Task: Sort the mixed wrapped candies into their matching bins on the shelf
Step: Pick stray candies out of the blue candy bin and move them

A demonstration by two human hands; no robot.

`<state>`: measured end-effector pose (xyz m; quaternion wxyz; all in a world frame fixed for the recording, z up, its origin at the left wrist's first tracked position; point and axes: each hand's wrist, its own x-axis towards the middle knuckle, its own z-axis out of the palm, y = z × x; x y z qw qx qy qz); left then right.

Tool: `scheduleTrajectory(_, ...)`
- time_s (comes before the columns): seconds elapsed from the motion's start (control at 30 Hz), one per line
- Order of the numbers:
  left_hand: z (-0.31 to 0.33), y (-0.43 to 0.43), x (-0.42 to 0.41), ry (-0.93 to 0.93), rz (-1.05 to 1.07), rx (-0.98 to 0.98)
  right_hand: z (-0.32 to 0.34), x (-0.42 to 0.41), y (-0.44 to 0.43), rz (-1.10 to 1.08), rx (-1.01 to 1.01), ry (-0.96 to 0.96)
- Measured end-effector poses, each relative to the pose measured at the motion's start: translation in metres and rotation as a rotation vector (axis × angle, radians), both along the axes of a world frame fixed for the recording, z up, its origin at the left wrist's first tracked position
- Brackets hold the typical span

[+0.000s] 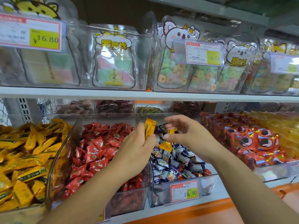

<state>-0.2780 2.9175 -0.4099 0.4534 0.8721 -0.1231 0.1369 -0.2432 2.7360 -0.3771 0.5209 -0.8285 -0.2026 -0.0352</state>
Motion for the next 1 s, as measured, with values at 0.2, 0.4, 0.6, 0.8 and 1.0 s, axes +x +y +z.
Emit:
scheduleTrajectory(0.2,0.004,0.004,-0.004,-0.039,-0.010,0.029,-0.005,-0.006,0.028,0.000,0.099,-0.084)
scheduleTrajectory(0.4,0.005,0.018,-0.003,-0.093,-0.003,0.063,0.004,-0.009,0.024,0.172,0.173,0.036)
scheduleTrajectory(0.6,0.006,0.025,-0.005,-0.083,-0.016,0.124,0.001,-0.014,0.039,0.181,0.046,-0.126)
scheduleTrajectory(0.8,-0.001,0.033,-0.003,0.073,-0.063,0.078,0.001,-0.011,0.034,0.167,-0.079,0.013)
scheduleTrajectory(1.0,-0.011,0.045,0.001,0.024,-0.009,-0.028,0.015,0.000,-0.039,0.017,-0.477,0.265)
